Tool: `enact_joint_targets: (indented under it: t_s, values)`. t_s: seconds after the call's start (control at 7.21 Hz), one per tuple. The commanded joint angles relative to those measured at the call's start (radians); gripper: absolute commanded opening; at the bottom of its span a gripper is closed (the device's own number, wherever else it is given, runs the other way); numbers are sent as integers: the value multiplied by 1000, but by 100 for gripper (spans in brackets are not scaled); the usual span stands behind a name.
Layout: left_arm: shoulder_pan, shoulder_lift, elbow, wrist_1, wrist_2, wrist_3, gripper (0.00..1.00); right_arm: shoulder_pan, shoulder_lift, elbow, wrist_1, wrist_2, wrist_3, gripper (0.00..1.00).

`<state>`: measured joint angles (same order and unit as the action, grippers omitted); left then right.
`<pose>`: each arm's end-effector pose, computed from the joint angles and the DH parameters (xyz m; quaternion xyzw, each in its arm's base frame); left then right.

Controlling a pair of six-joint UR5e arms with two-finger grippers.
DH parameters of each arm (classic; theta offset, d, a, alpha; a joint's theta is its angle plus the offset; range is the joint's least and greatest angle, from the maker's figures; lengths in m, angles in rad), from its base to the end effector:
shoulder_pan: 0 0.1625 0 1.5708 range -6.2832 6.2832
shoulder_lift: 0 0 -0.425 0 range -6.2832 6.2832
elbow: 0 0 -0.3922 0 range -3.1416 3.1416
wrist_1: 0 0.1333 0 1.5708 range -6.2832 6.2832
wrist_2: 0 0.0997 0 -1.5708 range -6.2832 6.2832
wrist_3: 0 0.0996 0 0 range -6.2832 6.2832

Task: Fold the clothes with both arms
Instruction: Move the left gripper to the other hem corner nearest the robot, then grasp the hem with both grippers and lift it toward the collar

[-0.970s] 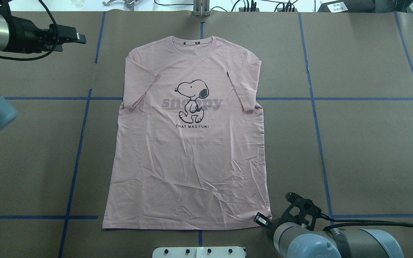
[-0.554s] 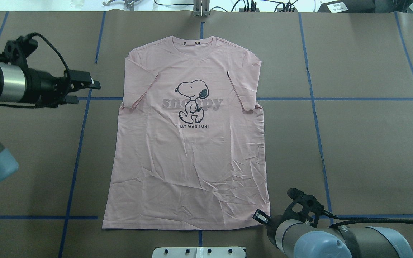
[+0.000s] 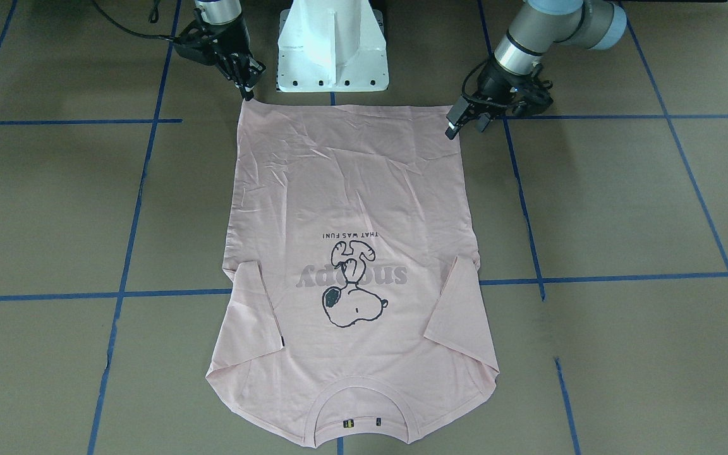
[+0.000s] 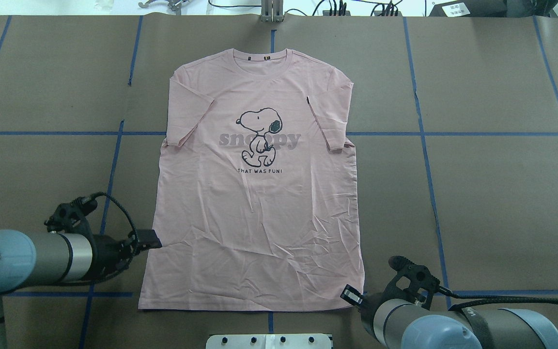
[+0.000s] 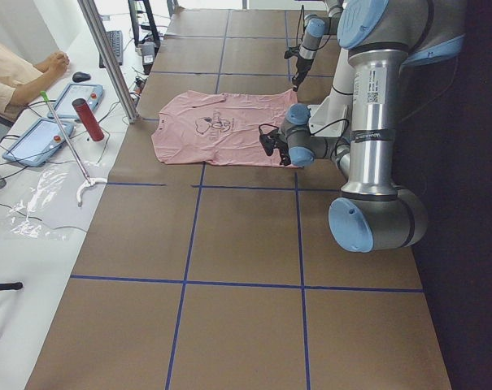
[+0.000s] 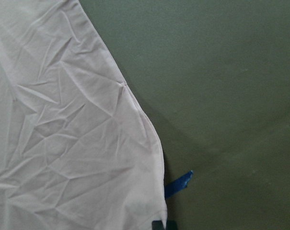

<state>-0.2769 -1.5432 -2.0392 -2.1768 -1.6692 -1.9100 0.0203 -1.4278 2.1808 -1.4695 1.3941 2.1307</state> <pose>0.4267 -0.2497 0.3833 -0.0581 0.4977 -0.2389 0.8318 -0.4830 -0.1606 0.3042 -0.0326 -0.4191 0.2944 0.8583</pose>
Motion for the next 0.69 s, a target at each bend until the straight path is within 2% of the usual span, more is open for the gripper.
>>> enact_joint_targets:
  t_s: [0.0,0.28,0.42,0.55]
  values:
    - [99,5,-21,94,23,-70,88,-2,-2,-1,0,0,0,0]
    - [136,2,-15,117,25,-89,82,-2,0,-1,0,0,0,0]
    - [142,2,-12,118,25,-89,75,-2,-2,-3,0,0,0,0]
    - [143,2,-12,118,25,-98,63,-2,-2,-1,0,-1,0,0]
